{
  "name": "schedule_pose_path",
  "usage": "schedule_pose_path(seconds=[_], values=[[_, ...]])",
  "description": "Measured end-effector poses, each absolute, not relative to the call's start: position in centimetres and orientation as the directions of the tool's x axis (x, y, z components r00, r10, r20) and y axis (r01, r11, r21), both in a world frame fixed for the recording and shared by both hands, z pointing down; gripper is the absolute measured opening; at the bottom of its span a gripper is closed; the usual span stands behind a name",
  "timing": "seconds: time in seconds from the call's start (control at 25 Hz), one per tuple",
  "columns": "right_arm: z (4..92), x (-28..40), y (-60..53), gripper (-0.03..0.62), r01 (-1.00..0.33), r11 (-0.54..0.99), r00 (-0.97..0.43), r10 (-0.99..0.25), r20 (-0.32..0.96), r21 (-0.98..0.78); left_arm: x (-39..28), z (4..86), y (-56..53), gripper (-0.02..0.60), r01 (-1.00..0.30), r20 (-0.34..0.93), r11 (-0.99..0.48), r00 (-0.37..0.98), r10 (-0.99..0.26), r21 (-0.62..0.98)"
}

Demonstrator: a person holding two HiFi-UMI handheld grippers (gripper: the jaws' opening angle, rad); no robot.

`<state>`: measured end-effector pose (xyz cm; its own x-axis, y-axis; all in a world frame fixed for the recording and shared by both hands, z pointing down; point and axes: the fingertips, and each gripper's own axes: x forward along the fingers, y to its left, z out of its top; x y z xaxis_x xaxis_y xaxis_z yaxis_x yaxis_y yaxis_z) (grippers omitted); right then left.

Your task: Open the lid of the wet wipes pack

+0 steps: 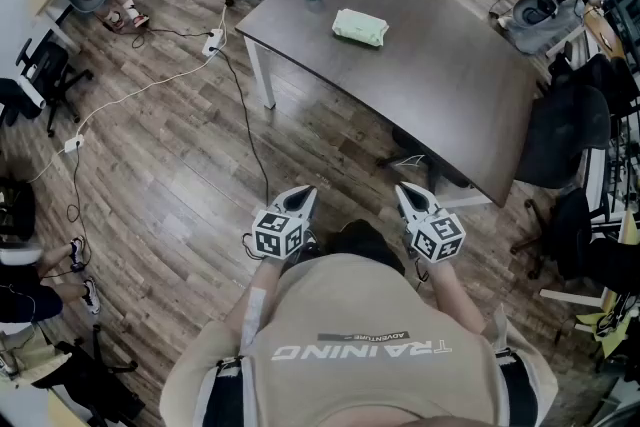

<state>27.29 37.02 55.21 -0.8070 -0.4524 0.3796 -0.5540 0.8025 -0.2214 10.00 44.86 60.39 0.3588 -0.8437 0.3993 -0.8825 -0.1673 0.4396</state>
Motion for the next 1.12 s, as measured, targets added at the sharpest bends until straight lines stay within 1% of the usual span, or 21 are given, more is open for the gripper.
schedule_pose_path(seconds=[0.16, 0.32, 0.48, 0.6, 0.72, 0.92, 1.12], values=[[56.9, 27.4, 36.2, 0.011, -0.572, 0.788, -0.794, -0.461, 0.396, -0.229, 10.3, 61.6, 44.1, 0.009, -0.885, 0.413, -0.182, 0.371, -0.832, 0.429], [57.8, 26.7, 35.0, 0.011, -0.538, 0.806, -0.816, -0.424, 0.394, -0.247, 10.4, 61.0, 41.9, 0.009, -0.894, 0.425, -0.17, 0.355, -0.833, 0.414], [56.9, 26.8, 31.9, 0.011, -0.506, 0.832, -0.831, -0.401, 0.386, -0.226, 12.1, 59.0, 38.4, 0.009, -0.893, 0.439, -0.197, 0.378, -0.815, 0.403], [56.4, 25.9, 29.4, 0.011, -0.46, 0.859, -0.859, -0.366, 0.359, -0.226, 12.8, 57.2, 35.0, 0.009, -0.905, 0.462, -0.24, 0.39, -0.796, 0.351], [56.7, 24.5, 26.4, 0.011, -0.422, 0.875, -0.883, -0.337, 0.328, -0.238, 13.0, 55.9, 31.5, 0.009, -0.921, 0.485, -0.258, 0.374, -0.79, 0.291], [57.5, 22.9, 23.4, 0.011, -0.361, 0.888, -0.915, -0.28, 0.29, -0.285, 12.7, 55.1, 29.6, 0.009, -0.944, 0.506, -0.181, 0.302, -0.808, 0.274], [60.4, 22.9, 21.0, 0.011, -0.308, 0.903, -0.904, -0.178, 0.389, -0.301, 12.0, 56.9, 27.8, 0.009, -0.96, 0.559, -0.117, 0.245, -0.792, 0.254]])
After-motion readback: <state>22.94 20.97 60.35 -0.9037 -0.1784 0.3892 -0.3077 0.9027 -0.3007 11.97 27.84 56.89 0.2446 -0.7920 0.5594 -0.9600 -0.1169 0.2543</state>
